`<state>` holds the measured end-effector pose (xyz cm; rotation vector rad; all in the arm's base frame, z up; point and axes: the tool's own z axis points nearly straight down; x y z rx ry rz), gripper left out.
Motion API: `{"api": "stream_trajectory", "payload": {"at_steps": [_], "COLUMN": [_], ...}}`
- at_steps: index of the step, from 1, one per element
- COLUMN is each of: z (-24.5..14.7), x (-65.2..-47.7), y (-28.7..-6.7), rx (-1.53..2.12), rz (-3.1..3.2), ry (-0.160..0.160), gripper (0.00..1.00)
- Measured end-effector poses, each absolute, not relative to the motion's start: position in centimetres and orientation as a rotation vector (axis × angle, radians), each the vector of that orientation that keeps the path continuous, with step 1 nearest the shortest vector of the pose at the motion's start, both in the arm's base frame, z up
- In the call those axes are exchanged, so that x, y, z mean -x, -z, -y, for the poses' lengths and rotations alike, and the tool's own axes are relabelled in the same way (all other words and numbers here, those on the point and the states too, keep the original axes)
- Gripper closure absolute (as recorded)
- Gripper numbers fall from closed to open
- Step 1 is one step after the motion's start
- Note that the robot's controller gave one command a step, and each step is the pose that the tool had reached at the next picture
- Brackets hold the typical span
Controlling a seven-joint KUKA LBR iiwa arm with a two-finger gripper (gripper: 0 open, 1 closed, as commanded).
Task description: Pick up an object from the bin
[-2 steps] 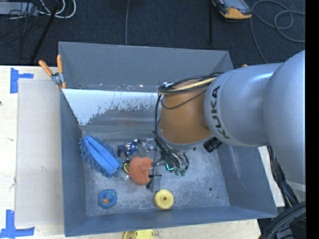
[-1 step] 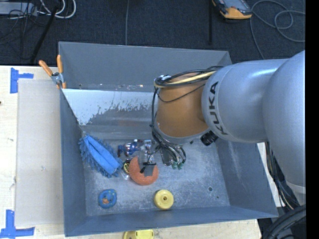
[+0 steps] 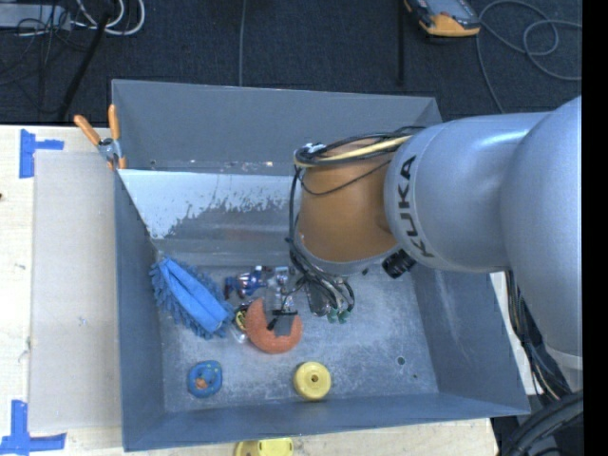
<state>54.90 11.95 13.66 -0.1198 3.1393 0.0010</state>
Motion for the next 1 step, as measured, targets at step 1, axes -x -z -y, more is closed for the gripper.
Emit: {"api": "stream_trajectory", "payload": {"at_steps": [1], "z": [-11.04], "x": [-55.4], "y": [-18.03], "rx": [0.148], "rz": [-3.146], "ry": [0.0], "gripper": [1.0]}}
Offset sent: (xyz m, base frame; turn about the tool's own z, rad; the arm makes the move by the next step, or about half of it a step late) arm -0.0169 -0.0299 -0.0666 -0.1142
